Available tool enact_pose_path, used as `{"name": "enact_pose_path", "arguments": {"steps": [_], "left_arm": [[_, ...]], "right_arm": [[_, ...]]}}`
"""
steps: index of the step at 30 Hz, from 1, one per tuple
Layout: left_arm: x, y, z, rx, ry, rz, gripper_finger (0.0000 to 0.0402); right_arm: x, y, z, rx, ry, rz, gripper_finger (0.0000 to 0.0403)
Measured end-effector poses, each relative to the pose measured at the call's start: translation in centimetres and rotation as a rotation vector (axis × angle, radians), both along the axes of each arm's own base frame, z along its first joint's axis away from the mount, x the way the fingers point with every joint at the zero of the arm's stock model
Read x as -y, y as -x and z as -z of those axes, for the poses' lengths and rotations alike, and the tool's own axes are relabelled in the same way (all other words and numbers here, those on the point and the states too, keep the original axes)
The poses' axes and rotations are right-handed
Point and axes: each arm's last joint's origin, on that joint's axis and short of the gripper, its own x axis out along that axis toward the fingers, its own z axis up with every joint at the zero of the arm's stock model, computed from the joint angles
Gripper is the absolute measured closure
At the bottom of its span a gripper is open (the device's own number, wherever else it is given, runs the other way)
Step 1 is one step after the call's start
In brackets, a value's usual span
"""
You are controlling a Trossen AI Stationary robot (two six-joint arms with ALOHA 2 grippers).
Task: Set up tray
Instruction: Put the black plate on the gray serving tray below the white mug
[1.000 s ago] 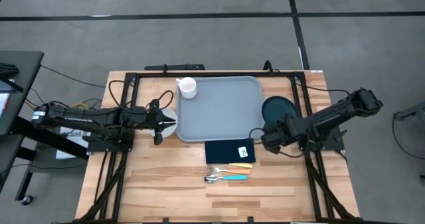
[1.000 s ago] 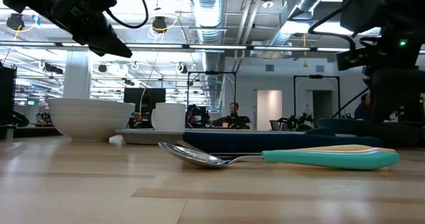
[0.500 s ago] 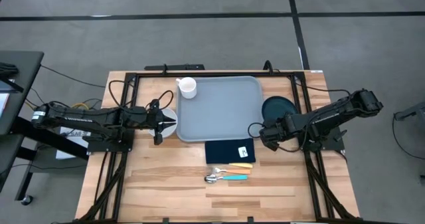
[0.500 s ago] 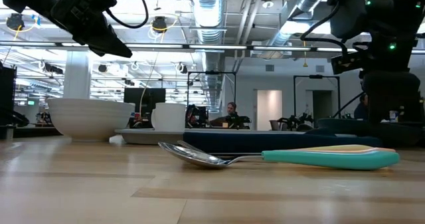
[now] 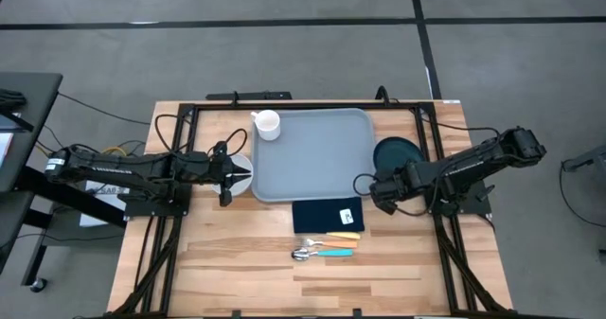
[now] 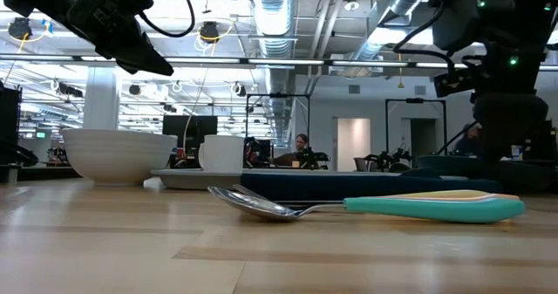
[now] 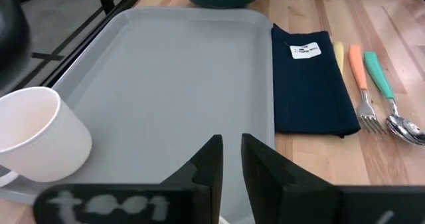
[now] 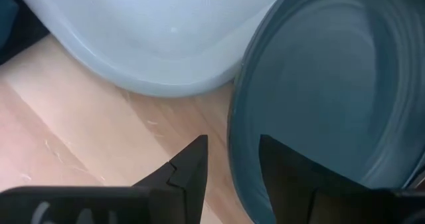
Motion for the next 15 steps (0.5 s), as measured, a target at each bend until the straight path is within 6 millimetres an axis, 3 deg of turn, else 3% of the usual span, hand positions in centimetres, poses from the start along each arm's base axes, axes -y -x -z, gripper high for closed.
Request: {"name": "enact_pose_path", "arguments": {"steps": [15], "left_arm": [[0.0,0.0,0.0,0.003,0.017,-0.009,0.0357]], "right_arm": [[0.7,0.4,1.6,0.021,-0.024,0.065,0.0274]]}}
